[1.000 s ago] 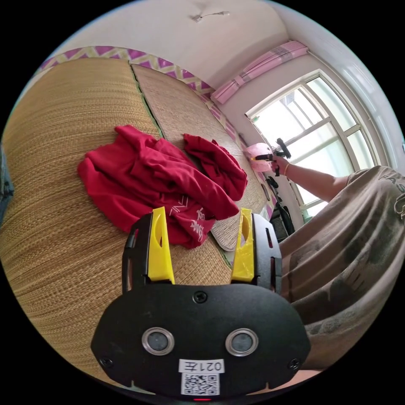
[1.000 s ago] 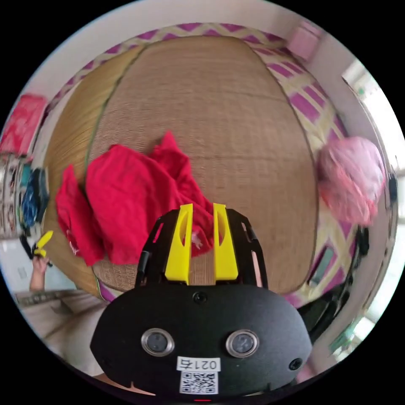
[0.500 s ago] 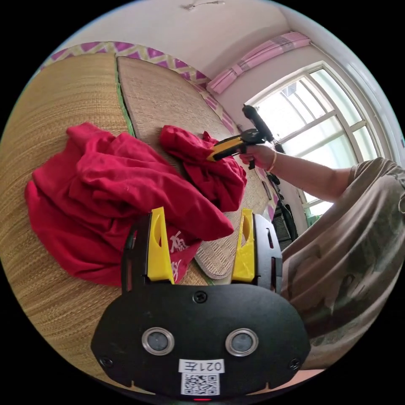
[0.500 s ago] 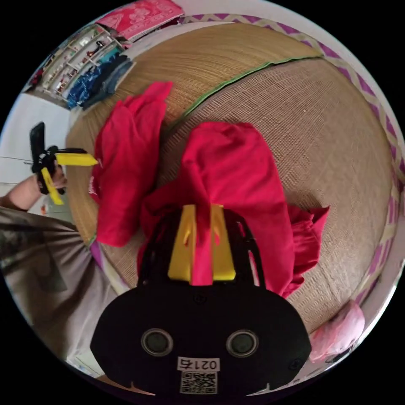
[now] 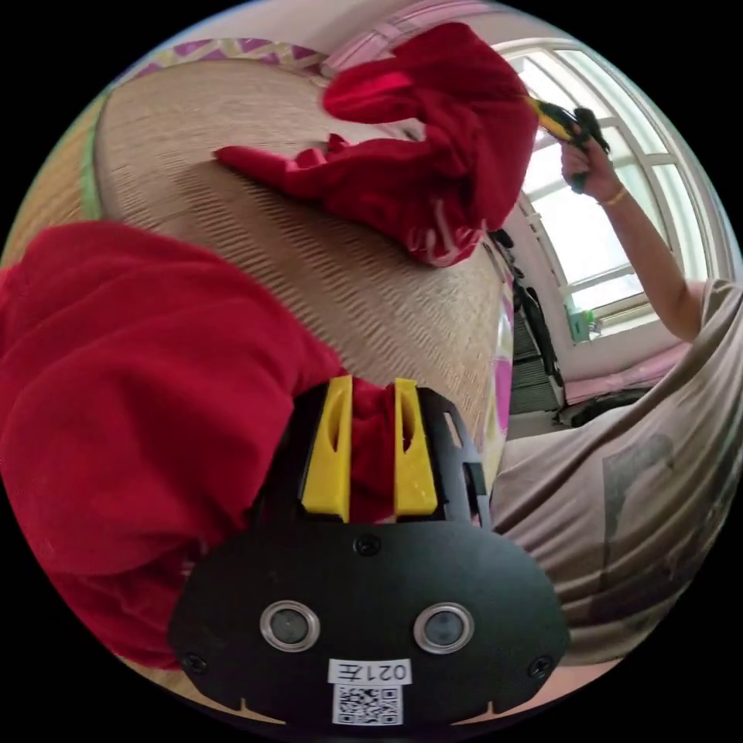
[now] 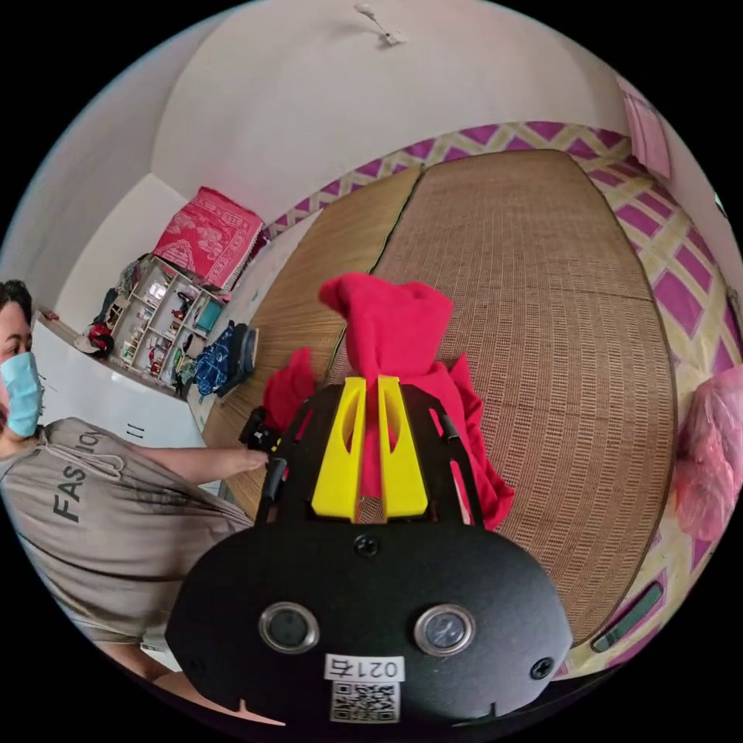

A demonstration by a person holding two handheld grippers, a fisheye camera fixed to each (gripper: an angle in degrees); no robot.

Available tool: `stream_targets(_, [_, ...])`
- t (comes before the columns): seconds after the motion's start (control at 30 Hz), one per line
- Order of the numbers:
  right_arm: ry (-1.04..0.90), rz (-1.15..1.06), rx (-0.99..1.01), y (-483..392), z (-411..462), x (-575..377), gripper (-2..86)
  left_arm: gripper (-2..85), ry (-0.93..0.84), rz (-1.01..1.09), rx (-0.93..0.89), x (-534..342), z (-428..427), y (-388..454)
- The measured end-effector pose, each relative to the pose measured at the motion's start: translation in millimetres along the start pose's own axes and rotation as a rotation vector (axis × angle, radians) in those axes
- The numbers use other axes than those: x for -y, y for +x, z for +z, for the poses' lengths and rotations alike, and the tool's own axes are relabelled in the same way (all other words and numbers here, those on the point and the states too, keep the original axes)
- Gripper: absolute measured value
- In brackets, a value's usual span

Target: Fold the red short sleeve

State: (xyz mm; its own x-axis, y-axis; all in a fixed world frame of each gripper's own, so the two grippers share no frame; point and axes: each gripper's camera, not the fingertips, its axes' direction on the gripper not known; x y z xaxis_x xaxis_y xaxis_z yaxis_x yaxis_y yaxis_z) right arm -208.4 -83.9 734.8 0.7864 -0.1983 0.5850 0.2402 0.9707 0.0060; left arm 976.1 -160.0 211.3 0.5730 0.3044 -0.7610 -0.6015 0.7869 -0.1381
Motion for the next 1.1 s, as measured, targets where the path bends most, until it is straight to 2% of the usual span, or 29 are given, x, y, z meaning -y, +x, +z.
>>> stream_targets(0.13, [0.018,-0.011,0.041,-13.5,30.6,-46.1,0.9,2.7,0.009,-0.081,0.155,-60.6,-101.5,-71.1])
stream_targets(0.2, [0.010,-0.019,0.065,-20.9,52.5,-63.9,1.0,2.5,0.006,-0.246,0.321,-115.1,-174.1,-122.8])
stream_targets(0.27, [-0.002,-0.035,0.095,-30.9,77.8,-79.9,1.0,4.5,-0.023,-0.381,0.409,-164.4,-216.6,-157.0])
stream_targets(0.33, [-0.031,-0.070,0.138,-49.3,114.8,-98.2,1.1,5.5,0.025,-0.442,0.412,-208.8,-250.3,-169.9])
stream_targets(0.4, [-0.083,-0.162,0.155,-75.5,147.3,-113.2,1.2,6.2,0.201,-0.373,0.343,-237.1,-279.0,-152.2])
stream_targets(0.5, [-0.206,-0.319,0.200,-125.4,211.4,-154.4,1.6,8.8,0.354,-0.216,0.220,-236.7,-281.5,-107.7])
stream_targets(0.57, [-0.300,-0.340,0.191,-145.5,257.1,-192.4,2.0,10.4,0.381,-0.124,0.154,-226.9,-267.6,-79.6])
stream_targets(0.63, [-0.386,-0.165,0.162,-143.1,316.8,-258.9,3.1,12.3,0.368,-0.039,0.088,-214.0,-245.9,-56.0])
stream_targets(0.73, [-0.493,0.066,0.124,-125.3,358.9,-339.6,5.3,13.2,0.333,0.063,0.000,-195.0,-210.7,-32.7])
stream_targets(0.8, [-0.519,0.095,0.126,-123.2,355.2,-357.3,6.6,13.7,0.299,0.126,-0.053,-182.7,-189.5,-25.9])
stream_targets(0.87, [-0.460,0.094,0.138,-121.5,332.8,-351.9,7.9,15.0,0.260,0.182,-0.063,-174.5,-175.8,-23.2])
stream_targets(0.97, [-0.265,0.051,0.144,-113.0,282.6,-308.0,10.1,16.2,0.200,0.233,-0.076,-164.3,-153.2,-29.1])
stream_targets(1.03, [-0.171,-0.059,0.069,-106.5,264.9,-260.7,10.6,16.5,0.195,0.224,-0.079,-161.4,-143.5,-39.5])
stream_targets(1.1, [-0.163,-0.158,-0.031,-99.0,272.5,-224.0,10.6,16.7,0.207,0.170,-0.068,-160.0,-136.3,-60.8])
